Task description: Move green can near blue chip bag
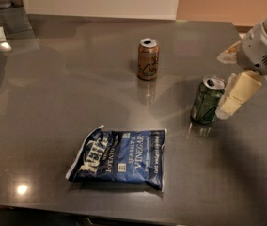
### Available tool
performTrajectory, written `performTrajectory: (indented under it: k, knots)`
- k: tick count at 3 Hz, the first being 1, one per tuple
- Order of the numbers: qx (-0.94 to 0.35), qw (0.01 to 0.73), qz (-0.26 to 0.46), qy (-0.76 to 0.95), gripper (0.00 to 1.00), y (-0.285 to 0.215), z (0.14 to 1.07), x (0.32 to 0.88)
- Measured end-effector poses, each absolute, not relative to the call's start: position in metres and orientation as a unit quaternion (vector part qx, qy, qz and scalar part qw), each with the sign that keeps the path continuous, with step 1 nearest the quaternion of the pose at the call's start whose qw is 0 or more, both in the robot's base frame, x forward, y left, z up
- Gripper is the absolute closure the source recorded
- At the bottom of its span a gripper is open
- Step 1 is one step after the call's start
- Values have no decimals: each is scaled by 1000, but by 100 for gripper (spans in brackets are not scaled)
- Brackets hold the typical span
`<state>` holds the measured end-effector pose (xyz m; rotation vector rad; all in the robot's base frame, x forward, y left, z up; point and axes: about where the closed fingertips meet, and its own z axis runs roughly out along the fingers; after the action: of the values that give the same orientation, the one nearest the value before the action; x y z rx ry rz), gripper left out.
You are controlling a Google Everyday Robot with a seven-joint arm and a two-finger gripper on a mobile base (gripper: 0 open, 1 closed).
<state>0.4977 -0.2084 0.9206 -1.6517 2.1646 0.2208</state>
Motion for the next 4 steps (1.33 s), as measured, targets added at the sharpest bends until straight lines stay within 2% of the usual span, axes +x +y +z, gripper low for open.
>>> performTrajectory:
  k: [1, 2, 4]
  knots:
    - [-596, 204, 91, 771, 0, -207, 910, 502]
    - [-599, 202, 97, 769, 17, -207, 902, 504]
    - [-602, 206, 110, 764, 64, -207, 905, 504]
